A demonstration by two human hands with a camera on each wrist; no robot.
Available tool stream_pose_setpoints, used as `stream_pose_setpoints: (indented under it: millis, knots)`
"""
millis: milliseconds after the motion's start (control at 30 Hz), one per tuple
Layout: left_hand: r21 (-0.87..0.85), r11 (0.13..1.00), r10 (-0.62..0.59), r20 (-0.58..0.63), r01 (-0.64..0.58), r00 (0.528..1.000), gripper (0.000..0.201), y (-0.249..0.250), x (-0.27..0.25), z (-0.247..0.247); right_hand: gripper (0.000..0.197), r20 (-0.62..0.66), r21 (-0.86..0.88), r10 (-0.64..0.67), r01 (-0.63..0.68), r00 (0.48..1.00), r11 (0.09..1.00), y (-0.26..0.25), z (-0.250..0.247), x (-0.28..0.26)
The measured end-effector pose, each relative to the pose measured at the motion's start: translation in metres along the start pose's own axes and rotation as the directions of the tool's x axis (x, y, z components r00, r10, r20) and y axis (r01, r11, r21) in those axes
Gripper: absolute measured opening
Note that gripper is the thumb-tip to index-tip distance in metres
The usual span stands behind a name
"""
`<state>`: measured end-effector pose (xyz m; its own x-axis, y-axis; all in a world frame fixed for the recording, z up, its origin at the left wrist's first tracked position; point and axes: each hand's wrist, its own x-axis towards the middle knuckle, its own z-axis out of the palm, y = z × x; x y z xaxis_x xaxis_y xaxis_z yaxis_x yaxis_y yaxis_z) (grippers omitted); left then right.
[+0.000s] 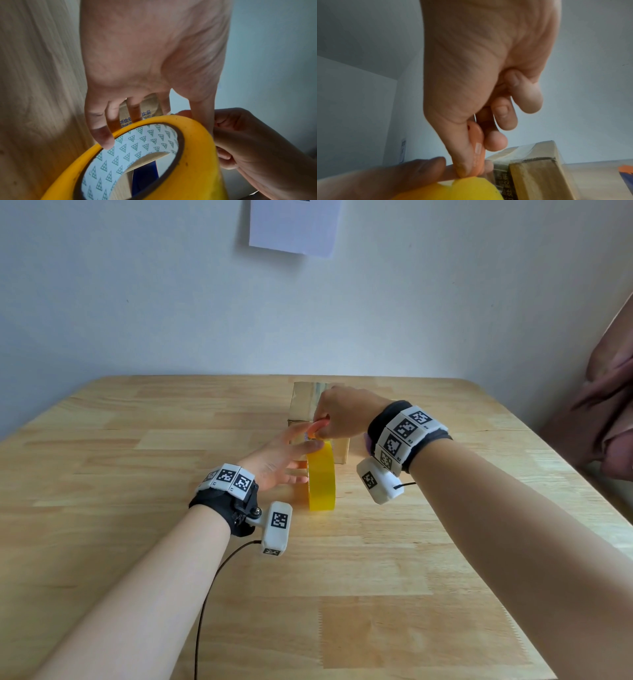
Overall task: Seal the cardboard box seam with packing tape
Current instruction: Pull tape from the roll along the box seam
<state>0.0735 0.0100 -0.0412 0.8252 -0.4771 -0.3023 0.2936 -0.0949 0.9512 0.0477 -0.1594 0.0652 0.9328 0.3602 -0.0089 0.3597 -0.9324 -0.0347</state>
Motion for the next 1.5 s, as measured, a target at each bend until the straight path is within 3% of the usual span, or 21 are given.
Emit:
stream_pose_setpoints:
  millis: [267, 433, 667, 900, 1166, 1500]
  knots:
    - [-0.001, 1.000, -0.002, 0.013, 0.002, 1.000, 0.094, 0.002, -0.003, 0.000, 0.025, 0.042, 0.012, 0.034, -0.034, 0.999, 0.999, -0.003, 0.001, 0.006]
    - [0.009, 1.000, -0.002, 0.018, 0.002, 1.000, 0.105, 0.002, -0.003, 0.002, 0.026, 0.068, 0.011, 0.054, -0.055, 0.996, 0.998, 0.004, -0.001, 0.004]
    - [0.014, 1.000, -0.019, 0.000, 0.019, 1.000, 0.091, 0.006, -0.006, 0.006, 0.029, 0.076, 0.042, 0.108, -0.112, 0.991, 0.993, 0.015, -0.005, -0.012]
    - [0.039, 0.999, -0.013, 0.006, 0.013, 1.000, 0.079, 0.008, -0.010, 0.010, 0.025, 0.013, 0.102, 0.054, -0.056, 0.998, 0.993, 0.019, -0.001, -0.021]
    - [0.041, 0.999, -0.002, -0.004, 0.002, 1.000, 0.077, 0.008, -0.015, 0.010, 0.019, -0.189, 0.402, 0.098, -0.015, 0.977, 0.916, 0.026, -0.001, -0.023]
    - [0.061, 0.998, 0.011, 0.000, -0.011, 1.000, 0.085, 0.010, -0.018, 0.011, 0.031, -0.040, 0.177, 0.109, -0.101, 0.993, 0.979, 0.026, 0.003, -0.027]
